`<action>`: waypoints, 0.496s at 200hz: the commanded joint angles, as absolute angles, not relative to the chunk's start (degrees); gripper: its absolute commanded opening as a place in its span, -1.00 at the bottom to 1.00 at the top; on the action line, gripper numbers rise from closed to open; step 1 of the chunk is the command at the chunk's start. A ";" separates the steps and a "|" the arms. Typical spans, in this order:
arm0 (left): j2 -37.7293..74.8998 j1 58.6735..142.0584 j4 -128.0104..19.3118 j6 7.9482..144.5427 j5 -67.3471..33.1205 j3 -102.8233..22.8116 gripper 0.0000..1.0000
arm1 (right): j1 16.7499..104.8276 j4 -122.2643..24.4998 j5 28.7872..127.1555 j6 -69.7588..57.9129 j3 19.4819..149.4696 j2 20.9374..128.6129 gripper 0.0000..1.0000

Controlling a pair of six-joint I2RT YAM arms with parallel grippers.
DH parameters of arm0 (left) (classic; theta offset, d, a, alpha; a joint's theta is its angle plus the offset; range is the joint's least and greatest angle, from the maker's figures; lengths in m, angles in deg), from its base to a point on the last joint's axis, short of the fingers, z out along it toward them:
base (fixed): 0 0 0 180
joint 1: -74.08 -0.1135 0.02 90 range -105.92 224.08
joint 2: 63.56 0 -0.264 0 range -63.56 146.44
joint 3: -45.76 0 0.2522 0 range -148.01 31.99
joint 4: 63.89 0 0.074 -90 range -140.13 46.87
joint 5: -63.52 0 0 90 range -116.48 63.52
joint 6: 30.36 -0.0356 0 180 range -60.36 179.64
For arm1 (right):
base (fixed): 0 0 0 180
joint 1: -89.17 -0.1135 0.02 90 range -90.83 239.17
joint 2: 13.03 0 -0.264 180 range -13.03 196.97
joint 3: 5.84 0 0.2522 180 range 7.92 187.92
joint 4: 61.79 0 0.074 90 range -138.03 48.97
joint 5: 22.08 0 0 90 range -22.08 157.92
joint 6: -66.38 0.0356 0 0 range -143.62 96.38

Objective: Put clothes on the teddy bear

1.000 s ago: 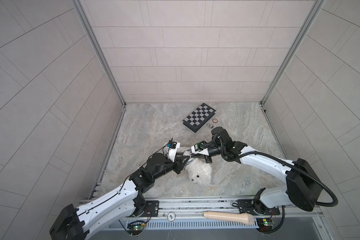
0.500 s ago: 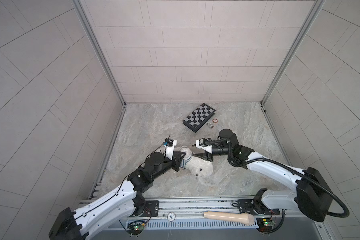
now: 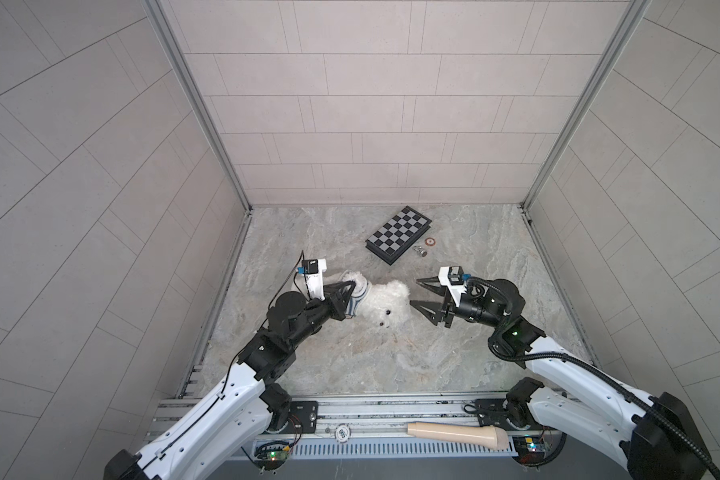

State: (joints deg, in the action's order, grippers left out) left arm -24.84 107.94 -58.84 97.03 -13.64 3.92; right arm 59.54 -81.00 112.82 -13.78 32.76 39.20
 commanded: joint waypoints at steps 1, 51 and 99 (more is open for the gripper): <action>-27.07 107.69 -60.37 97.97 -12.21 0.16 -1.00 | 58.97 -87.36 115.90 -11.19 29.73 36.57 0.48; -28.78 107.72 -61.71 99.04 -11.85 -1.79 -1.00 | 57.99 -85.50 115.78 -13.65 28.66 36.36 0.55; -29.00 107.73 -65.12 100.76 -10.84 -0.71 -1.00 | 57.36 -88.46 114.27 -14.38 29.45 39.38 0.53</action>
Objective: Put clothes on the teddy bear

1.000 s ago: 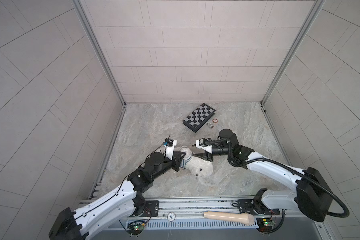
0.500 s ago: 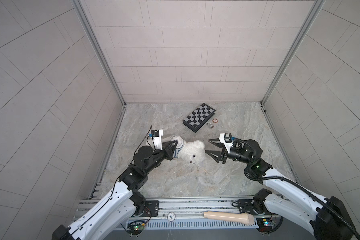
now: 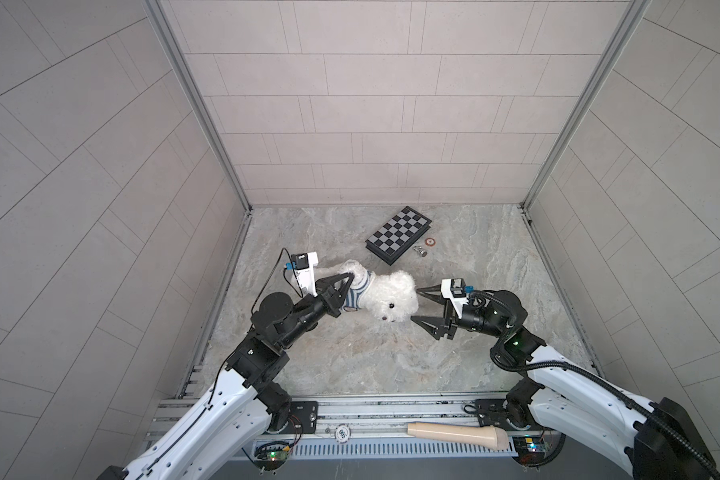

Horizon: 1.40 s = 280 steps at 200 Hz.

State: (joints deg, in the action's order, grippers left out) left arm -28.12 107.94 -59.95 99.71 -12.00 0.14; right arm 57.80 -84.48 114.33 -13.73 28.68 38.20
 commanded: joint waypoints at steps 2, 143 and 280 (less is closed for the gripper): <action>-29.01 107.69 -65.19 100.81 -10.86 -0.68 -1.00 | 57.33 -88.68 114.25 -14.39 29.52 39.54 0.53; -28.98 107.74 -63.98 100.66 -11.27 0.60 -1.00 | 54.14 -88.49 115.20 -20.28 34.64 47.43 -0.60; -32.35 107.69 -45.83 89.25 -13.26 3.47 0.49 | 53.84 -34.44 106.68 -53.18 59.87 47.66 -1.00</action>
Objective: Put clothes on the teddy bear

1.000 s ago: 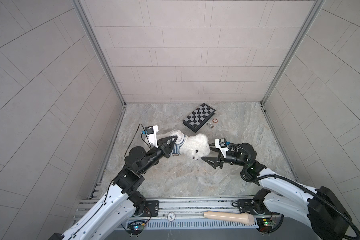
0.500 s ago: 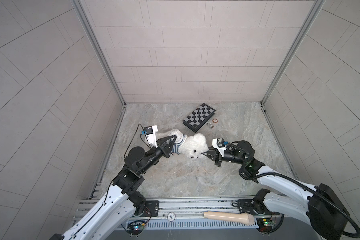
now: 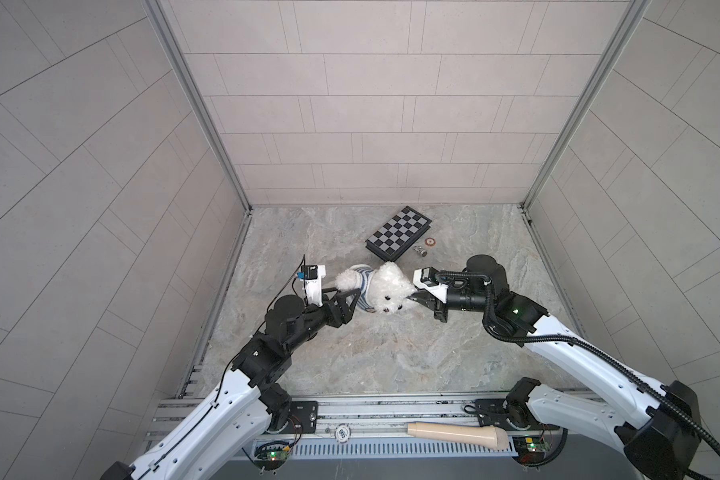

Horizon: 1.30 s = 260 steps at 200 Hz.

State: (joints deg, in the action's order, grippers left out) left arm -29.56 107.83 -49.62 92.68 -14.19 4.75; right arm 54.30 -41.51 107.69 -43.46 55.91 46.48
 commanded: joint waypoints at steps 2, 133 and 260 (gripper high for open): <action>-32.53 107.68 -45.63 89.19 -13.09 3.33 0.49 | 53.75 -34.00 106.46 -53.73 60.20 47.87 -1.00; -30.09 107.65 -43.35 90.29 -3.52 -7.42 0.87 | 48.64 -26.57 98.52 -65.48 66.62 48.52 -1.00; -17.53 114.74 -56.56 92.63 0.46 -9.53 0.71 | 47.59 -28.88 100.05 -65.61 66.89 48.85 -1.00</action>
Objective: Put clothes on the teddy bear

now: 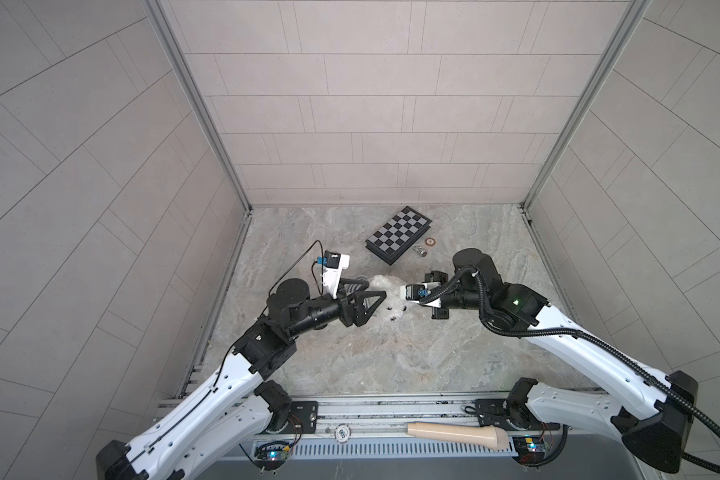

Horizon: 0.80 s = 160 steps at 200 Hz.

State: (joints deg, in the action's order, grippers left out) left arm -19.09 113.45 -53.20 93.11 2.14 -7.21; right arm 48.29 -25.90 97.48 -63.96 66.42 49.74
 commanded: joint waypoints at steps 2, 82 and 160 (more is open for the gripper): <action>-17.31 114.76 -56.62 92.65 0.25 -9.52 0.70 | 47.55 -28.96 100.06 -65.63 66.90 48.89 -1.00; -13.47 115.66 -60.49 94.08 -2.05 -7.69 0.24 | 47.08 -33.67 99.04 -62.13 67.20 50.67 -1.00; -14.11 115.03 -61.11 93.81 -3.73 -7.29 -0.85 | 46.80 -38.25 98.26 -59.34 65.84 49.69 -0.79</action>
State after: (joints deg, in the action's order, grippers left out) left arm -13.01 115.05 -59.15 94.64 -4.44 -7.29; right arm 47.55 -31.02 96.91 -60.16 66.36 51.31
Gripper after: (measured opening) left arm 0.154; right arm 0.094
